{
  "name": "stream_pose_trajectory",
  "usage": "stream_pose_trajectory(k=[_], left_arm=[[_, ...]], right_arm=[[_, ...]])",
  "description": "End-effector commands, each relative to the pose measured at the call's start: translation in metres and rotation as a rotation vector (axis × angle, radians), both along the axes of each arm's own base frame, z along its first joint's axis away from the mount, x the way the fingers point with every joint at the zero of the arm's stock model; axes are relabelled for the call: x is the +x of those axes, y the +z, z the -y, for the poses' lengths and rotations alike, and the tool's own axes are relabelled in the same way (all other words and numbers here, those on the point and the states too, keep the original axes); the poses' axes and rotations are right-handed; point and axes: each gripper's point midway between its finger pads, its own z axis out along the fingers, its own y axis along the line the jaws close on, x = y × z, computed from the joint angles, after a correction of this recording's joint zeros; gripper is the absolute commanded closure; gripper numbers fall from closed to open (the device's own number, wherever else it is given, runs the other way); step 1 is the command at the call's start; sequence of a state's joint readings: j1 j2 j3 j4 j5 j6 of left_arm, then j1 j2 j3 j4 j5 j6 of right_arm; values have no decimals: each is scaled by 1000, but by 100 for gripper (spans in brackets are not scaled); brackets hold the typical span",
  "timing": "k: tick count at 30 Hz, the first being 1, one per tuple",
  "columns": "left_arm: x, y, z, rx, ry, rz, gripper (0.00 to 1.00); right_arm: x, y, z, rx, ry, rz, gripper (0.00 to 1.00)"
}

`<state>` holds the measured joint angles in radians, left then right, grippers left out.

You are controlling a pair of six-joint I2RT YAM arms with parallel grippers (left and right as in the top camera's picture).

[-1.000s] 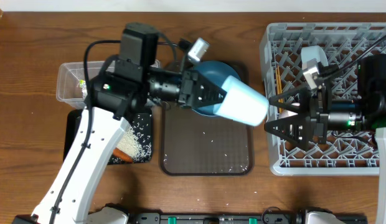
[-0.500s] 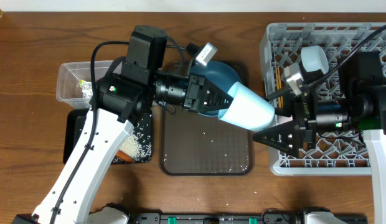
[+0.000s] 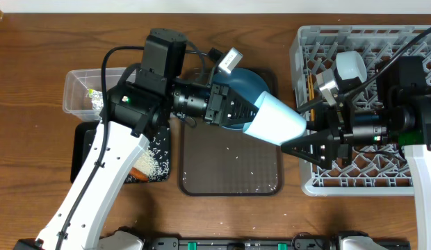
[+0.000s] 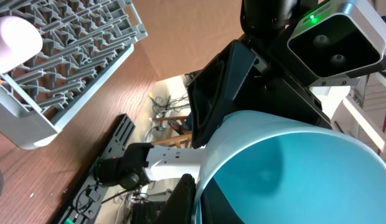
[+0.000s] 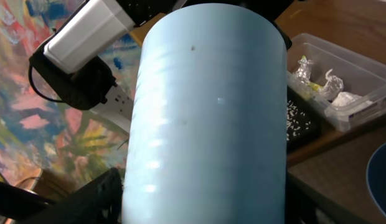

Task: Sort waste into correct bins and load items into the dishwasher rack
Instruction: 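Grasp the light-blue cup with the right gripper and release the left, then carry the light-blue cup with the right gripper into the dish rack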

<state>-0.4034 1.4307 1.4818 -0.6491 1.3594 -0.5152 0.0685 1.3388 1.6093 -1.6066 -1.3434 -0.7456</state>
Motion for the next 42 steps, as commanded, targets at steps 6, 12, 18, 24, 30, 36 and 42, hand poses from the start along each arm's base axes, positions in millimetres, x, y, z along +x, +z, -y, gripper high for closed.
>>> stream_pose_trajectory(k=[6, 12, 18, 24, 30, 36, 42], left_arm=[[0, 0, 1, 0, 1, 28, 94], [0, -2, 0, -2, -6, 60, 91], [3, -39, -9, 167, 73, 39, 89], [9, -41, -10, 179, 90, 77, 77], [38, -50, -16, 255, 208, 179, 62], [71, -69, -40, 406, 376, 221, 50], [79, -86, -56, 520, 446, 211, 42]], right_arm=[[-3, 15, -5, 55, 33, 76, 41], [-2, 15, -5, 56, 33, 82, 42], [1, 15, -5, 51, 32, 109, 45], [1, 14, -5, 46, 31, 111, 46], [8, -5, -1, -69, -14, 80, 51], [26, -33, 14, -250, -144, -33, 54], [61, -76, 64, -544, -504, -248, 59]])
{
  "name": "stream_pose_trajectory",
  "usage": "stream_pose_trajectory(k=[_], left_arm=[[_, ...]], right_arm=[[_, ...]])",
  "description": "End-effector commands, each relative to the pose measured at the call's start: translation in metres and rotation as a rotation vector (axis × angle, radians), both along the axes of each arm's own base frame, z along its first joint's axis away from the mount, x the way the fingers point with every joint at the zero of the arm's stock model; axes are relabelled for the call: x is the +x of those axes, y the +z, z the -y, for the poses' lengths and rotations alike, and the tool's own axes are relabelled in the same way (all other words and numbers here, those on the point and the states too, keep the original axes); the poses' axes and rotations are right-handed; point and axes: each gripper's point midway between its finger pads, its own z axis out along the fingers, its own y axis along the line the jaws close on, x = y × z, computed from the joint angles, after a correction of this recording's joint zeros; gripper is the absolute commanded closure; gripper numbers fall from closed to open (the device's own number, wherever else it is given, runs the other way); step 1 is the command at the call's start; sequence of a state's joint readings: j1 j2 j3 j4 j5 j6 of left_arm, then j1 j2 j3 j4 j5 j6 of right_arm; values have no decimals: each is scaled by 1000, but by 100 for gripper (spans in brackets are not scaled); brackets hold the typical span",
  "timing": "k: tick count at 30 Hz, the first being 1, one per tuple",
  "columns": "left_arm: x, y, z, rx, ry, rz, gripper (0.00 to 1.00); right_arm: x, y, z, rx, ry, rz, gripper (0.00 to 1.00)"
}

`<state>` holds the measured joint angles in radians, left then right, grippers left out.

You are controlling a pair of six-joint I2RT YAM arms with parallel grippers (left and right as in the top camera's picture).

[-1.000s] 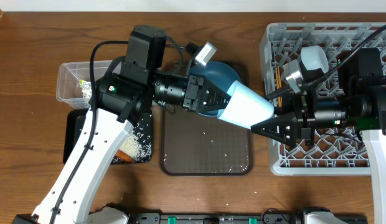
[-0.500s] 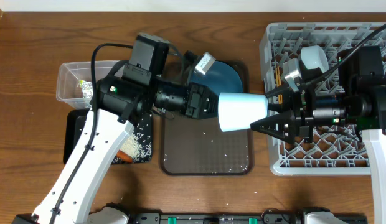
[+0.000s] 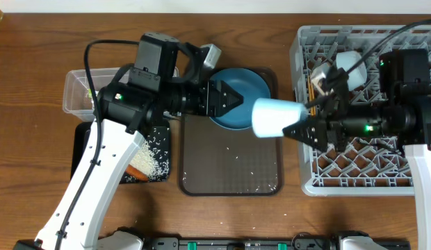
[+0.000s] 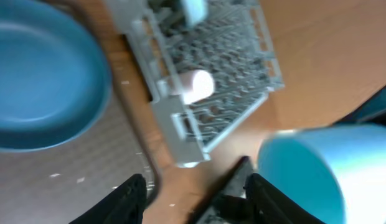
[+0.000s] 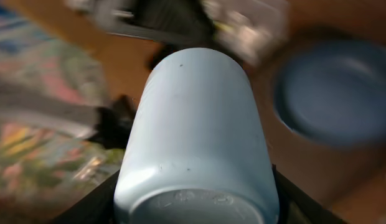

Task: Sort waste into correct bins and load items into the dishwasher rack
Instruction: 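Carry the light-blue cup with the right gripper into the dish rack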

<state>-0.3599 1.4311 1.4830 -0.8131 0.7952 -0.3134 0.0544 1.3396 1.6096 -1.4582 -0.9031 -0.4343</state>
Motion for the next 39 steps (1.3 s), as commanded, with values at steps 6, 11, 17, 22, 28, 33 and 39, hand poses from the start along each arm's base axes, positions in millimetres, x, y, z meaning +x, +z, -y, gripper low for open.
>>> stream_pose_trajectory(k=[6, 11, 17, 22, 28, 33, 39], left_arm=[[11, -26, -28, 182, 132, -9, 34], [11, -27, -28, 183, 132, -11, 12], [11, -27, -28, 183, 132, -11, 7], [11, -27, -28, 183, 132, -11, 5], [11, -27, -28, 183, 133, -10, 4], [11, -27, -28, 183, 133, -10, 4], [11, -27, -28, 183, 133, -10, 4]], right_arm=[[31, -49, 104, -467, -646, -202, 59], [35, -53, 136, -599, -781, -187, 62], [36, -57, 140, -607, -812, -209, 67], [39, -65, 154, -654, -861, -246, 67], [23, -76, 155, -685, -862, -352, 70], [8, -80, 155, -701, -869, -423, 70], [2, -81, 157, -715, -878, -451, 69]])
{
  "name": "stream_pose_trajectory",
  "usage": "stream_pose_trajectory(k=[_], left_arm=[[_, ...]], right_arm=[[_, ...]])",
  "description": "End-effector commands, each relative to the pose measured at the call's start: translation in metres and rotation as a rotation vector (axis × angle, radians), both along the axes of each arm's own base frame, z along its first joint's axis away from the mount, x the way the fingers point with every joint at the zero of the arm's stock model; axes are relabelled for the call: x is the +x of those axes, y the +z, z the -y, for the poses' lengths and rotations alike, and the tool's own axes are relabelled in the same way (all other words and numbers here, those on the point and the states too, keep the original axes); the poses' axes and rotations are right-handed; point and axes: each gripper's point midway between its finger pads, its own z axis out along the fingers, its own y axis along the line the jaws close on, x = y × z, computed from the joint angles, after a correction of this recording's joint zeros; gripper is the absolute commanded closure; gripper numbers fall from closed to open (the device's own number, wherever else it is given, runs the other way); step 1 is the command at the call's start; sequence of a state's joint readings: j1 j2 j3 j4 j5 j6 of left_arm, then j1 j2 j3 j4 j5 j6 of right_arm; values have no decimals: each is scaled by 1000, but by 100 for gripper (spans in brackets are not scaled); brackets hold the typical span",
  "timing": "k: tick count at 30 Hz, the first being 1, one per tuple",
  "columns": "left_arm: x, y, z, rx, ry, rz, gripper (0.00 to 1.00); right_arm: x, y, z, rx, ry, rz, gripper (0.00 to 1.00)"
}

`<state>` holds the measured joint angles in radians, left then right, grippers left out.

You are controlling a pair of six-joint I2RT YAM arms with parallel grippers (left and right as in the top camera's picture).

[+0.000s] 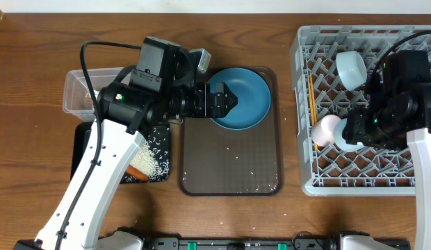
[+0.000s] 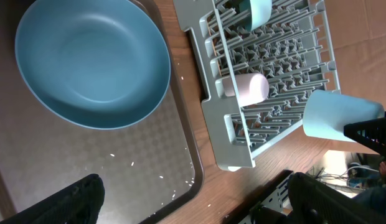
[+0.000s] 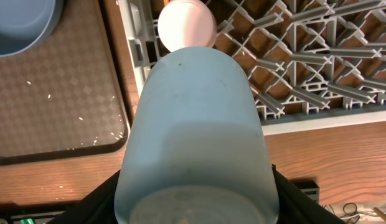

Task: Sort waste into correct bins and load items into the dishwasher rack
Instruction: 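Carry the light-blue cup with the right gripper into the dish rack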

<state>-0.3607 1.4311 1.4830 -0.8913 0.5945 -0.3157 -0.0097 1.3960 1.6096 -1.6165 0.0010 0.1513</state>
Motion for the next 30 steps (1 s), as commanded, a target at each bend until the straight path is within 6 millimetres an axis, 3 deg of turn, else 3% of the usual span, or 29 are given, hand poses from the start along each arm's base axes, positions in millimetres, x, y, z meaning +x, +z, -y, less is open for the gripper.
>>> stream_pose_trajectory(k=[1, 9, 18, 24, 30], left_arm=[[2, 0, -2, 11, 4, 9, 4], [2, 0, -2, 11, 4, 9, 4], [1, 0, -2, 12, 4, 9, 4], [2, 0, -2, 12, 4, 9, 4], [2, 0, -2, 12, 4, 9, 3]], right_arm=[[-2, 3, 6, -12, -51, 2, 69], [-19, 2, 20, -91, -106, -64, 71], [-22, -2, 24, -108, -156, -78, 71], [-22, -24, 29, -124, -173, -111, 70], [-8, -47, 42, -119, -229, -80, 72]])
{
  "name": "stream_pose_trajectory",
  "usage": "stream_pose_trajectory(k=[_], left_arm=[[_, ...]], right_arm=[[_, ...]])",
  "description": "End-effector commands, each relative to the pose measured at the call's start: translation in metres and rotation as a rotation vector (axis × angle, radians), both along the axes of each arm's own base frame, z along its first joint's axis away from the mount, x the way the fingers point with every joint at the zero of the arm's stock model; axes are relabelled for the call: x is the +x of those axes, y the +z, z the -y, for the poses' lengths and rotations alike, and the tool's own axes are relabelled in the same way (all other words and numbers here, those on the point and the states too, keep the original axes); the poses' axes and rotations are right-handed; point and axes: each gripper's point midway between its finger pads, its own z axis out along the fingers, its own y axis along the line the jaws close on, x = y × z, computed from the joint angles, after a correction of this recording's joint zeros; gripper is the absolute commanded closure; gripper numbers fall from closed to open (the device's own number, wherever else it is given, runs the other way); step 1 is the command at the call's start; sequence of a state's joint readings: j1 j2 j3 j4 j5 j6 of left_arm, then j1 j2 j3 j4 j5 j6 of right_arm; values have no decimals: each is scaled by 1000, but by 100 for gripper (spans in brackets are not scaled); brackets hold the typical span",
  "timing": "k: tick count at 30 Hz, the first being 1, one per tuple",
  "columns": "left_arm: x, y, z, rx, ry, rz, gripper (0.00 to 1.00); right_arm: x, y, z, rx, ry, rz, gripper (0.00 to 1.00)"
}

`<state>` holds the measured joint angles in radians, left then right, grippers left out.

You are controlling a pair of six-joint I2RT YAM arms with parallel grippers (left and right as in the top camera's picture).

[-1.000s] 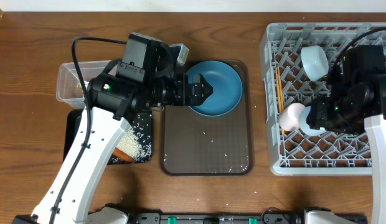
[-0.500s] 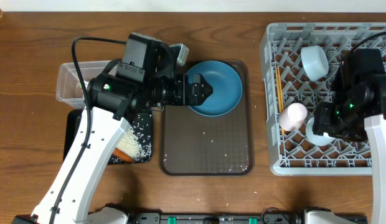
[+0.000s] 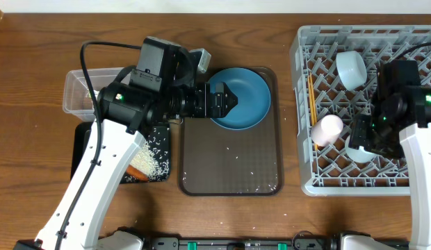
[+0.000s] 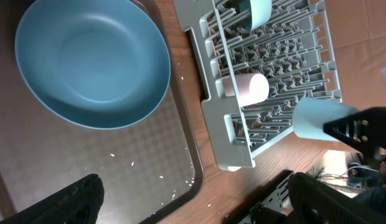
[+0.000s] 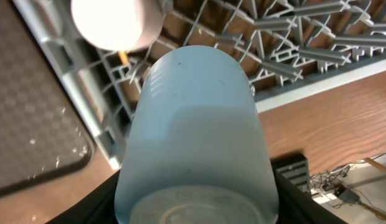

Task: Sort waste into correct bins and load items into the dishwasher rack
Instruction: 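Carry the light-blue cup with the right gripper into the dish rack, then lower the light-blue cup into the rack and open the right gripper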

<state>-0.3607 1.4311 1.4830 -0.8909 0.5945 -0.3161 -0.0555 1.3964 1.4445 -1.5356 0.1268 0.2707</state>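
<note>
My right gripper (image 5: 196,205) is shut on a light blue cup (image 5: 196,130), mouth pointing down at the grey dishwasher rack (image 5: 305,43). From overhead the cup (image 3: 360,151) sits low in the rack's (image 3: 302,42) front part, under my right gripper (image 3: 361,139), just right of a pale pink cup (image 3: 327,129). A white bowl (image 3: 351,67) stands further back in the rack. My left gripper (image 3: 229,99) is open and holds nothing, hovering at the left edge of a blue bowl (image 3: 240,97). In the left wrist view the blue bowl (image 4: 93,62) lies beyond the fingers.
The blue bowl rests on a brown tray (image 3: 229,163) scattered with rice grains. At the left stand a clear bin (image 3: 80,87) with crumpled waste and a black tray (image 3: 156,163) with rice and an orange piece. An orange stick (image 3: 311,97) lies in the rack.
My right gripper has moved slightly right and lower with the light blue cup, which is now closer to the rack's tines beside the pink cup. The left arm has not moved.
First the light blue cup was between both grippers above the brown tray. Then my right gripper held it alone, with the left gripper open and drawn back toward the blue bowl. After that the cup was over the rack's front, and now it is lower there.
</note>
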Motion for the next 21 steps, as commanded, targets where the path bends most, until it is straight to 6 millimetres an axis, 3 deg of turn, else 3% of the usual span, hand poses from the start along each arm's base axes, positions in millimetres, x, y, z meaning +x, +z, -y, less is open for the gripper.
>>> stream_pose_trajectory(k=[1, 13, 21], left_arm=[[1, 0, -2, 12, 4, 9, 3], [1, 0, -2, 12, 4, 9, 3], [1, 0, -2, 12, 4, 9, 3]], right_arm=[[0, -10, 12, -14, -56, 1, 73], [-11, -53, 12, 33, -87, -66, 72], [-20, -57, 9, 46, -88, -103, 72]])
